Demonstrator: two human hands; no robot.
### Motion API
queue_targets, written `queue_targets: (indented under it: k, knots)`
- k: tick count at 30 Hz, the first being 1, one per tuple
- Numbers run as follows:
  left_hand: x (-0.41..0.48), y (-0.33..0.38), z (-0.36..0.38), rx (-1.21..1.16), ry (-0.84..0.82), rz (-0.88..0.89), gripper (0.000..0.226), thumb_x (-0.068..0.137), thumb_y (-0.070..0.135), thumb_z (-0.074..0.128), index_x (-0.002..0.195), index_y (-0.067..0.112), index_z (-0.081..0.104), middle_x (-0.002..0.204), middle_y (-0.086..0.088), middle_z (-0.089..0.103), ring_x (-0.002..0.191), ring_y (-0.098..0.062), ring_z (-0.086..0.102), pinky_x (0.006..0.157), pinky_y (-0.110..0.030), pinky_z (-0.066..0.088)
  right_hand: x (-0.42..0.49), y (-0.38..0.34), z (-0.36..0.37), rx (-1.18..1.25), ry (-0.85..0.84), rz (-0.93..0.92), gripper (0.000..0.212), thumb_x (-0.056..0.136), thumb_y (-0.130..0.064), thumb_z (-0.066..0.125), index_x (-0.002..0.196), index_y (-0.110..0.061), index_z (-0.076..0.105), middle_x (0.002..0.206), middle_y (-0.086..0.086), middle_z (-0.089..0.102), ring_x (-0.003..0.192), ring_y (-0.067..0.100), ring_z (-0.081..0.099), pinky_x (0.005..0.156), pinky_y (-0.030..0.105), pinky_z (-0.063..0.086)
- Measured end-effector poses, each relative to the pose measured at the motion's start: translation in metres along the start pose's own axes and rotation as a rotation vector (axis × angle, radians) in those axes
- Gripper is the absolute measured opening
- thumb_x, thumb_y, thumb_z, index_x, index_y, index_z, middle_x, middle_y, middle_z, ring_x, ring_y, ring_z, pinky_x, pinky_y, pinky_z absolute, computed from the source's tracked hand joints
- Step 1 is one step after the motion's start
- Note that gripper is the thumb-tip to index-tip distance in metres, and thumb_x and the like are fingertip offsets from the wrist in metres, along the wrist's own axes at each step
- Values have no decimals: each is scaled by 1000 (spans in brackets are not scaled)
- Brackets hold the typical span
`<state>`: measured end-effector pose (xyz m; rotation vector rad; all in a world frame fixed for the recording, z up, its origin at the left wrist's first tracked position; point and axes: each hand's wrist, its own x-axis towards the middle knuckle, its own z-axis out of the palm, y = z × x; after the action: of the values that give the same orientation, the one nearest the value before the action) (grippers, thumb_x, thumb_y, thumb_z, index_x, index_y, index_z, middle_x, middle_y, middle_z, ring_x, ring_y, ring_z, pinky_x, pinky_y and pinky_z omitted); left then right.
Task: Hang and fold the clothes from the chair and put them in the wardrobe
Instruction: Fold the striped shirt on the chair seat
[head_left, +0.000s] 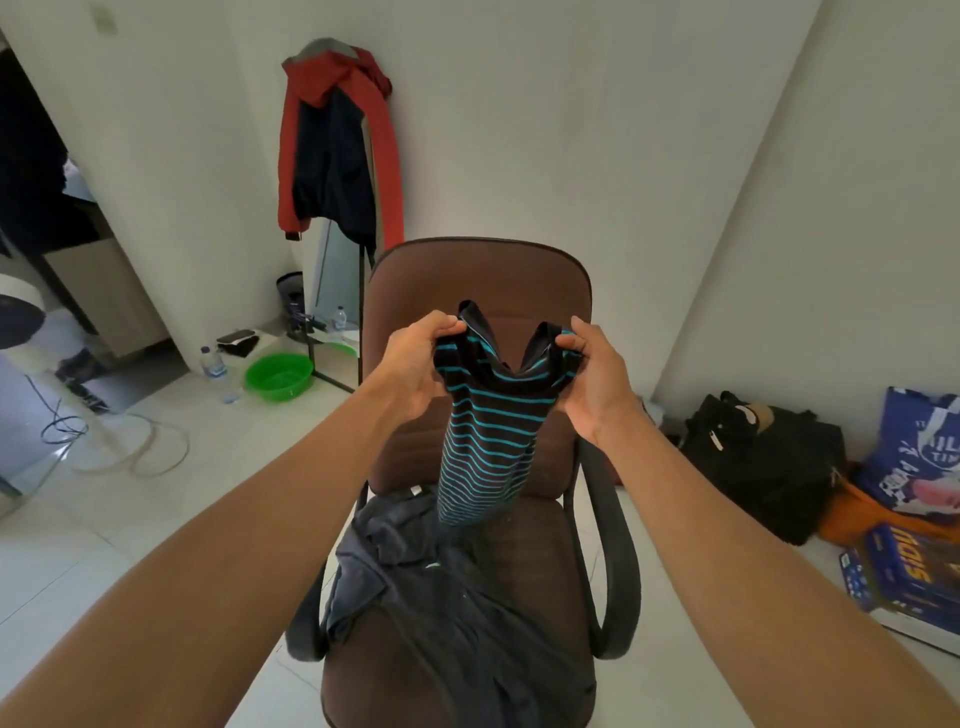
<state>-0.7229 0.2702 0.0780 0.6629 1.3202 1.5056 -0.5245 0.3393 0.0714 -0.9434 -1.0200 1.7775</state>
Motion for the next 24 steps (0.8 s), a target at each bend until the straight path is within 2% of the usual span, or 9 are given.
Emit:
queue_targets:
  k: [4,11,14,17,21,24]
  knots:
    - [3,-24,-7,15,8,-50,18,87,28,63,85,13,71,80,-6,69,76,-23,63,78,-42,50,-4,26,-10,-29,15,17,31,89,-44,60,74,-17,60,77,8,63,74,22,61,79,43,47]
    - [-26,-98,-24,74,72,-233,25,95,30,60,84,10,71,74,-5,69,67,-20,64,61,-30,47,-42,93,-36,-115,92,164,29,91,-39,61,79,-12,58,80,12,64,76,26,64,73,40,50]
    - [-52,-139,-35,72,98,-330,26,97,30,59,92,8,71,87,-9,71,81,-26,67,67,-34,49,-68,128,-53,-165,145,252,31,88,-39,65,82,-10,61,88,17,66,83,30,65,75,45,53]
    - [-83,-180,-46,69,123,-430,28,98,33,57,92,9,71,97,-12,72,93,-31,67,75,-39,52,-100,162,-69,-219,182,339,33,88,-41,67,85,-8,63,92,18,70,90,33,68,89,55,53]
    - [-130,-223,-51,70,159,-542,26,96,28,59,83,9,69,89,-15,72,80,-30,68,66,-35,52,-143,206,-89,-299,209,447,38,90,-44,63,88,-6,65,102,16,71,99,34,68,92,57,53]
    - [-162,-252,-57,87,193,-623,23,93,28,63,83,9,71,93,-17,74,83,-32,69,69,-38,53,-173,237,-104,-355,213,538,40,90,-49,62,93,-10,69,108,10,68,104,31,63,92,55,54]
